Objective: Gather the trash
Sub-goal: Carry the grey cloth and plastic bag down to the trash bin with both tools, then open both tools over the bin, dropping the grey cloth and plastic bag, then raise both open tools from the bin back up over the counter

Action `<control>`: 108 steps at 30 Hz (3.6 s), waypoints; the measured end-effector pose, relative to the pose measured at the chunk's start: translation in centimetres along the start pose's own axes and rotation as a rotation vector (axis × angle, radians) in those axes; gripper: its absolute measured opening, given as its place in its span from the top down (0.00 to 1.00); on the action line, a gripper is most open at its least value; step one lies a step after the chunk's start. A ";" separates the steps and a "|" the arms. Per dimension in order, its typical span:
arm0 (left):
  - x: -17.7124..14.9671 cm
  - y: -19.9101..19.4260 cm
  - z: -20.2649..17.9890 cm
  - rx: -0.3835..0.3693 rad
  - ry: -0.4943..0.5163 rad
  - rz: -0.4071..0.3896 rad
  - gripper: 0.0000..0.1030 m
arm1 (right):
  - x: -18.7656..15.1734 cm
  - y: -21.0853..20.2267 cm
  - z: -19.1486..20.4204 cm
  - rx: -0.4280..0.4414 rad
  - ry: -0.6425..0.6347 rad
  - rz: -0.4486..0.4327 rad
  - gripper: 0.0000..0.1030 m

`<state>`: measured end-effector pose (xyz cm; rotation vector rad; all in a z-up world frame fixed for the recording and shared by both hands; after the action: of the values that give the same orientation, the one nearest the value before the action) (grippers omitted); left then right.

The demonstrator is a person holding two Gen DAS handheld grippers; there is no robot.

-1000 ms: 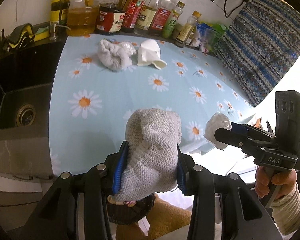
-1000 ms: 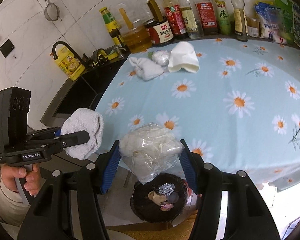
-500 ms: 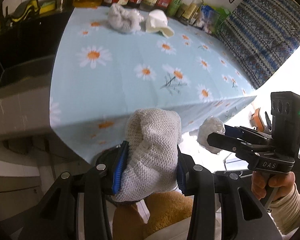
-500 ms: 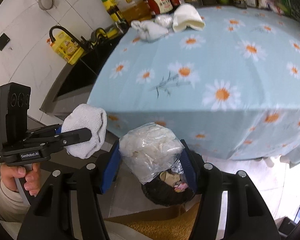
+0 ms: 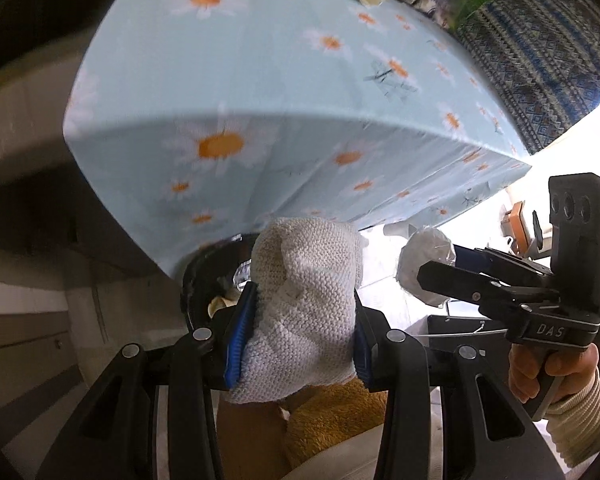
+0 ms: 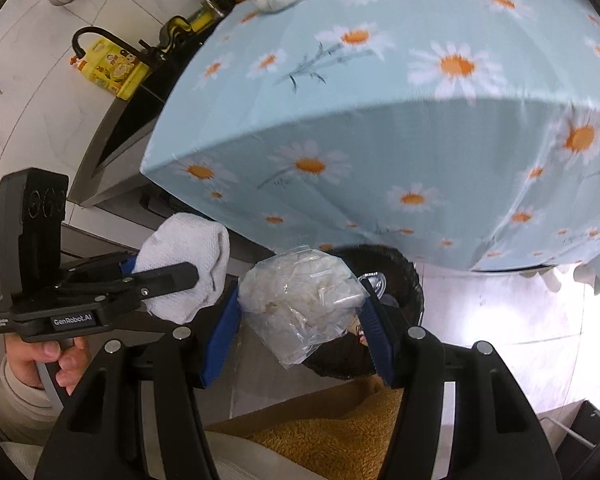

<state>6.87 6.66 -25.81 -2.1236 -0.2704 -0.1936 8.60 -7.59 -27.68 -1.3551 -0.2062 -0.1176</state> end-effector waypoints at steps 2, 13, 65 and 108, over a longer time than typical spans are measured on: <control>-0.3 0.7 0.4 0.001 -0.014 0.014 0.61 | -0.3 0.6 -0.3 0.003 0.009 0.017 0.43; -2.1 4.1 1.7 -0.014 -0.070 0.082 0.61 | -1.1 2.9 -1.6 0.005 0.057 0.076 0.43; 4.4 -7.1 -2.0 0.033 0.017 -0.193 0.36 | 3.9 -7.3 -0.7 0.013 0.071 -0.183 0.21; 17.4 -11.1 -5.3 0.097 0.000 -0.405 0.16 | 20.8 -13.2 -4.4 -0.017 -0.045 -0.353 0.05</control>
<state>20.48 10.05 -9.75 -1.9537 -0.6963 -0.4071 26.55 -13.93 -11.47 -1.3288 -0.4825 -0.3854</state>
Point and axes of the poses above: each gripper's, at about its wrist camera, not at the fingertips, and y roughly the way its jaws point, z to its left, x to its top, the point moved 3 cm from there along y, roughly the way its jaws point, and after that the axes turned 9 degrees about -x, right-handed, at the moved point
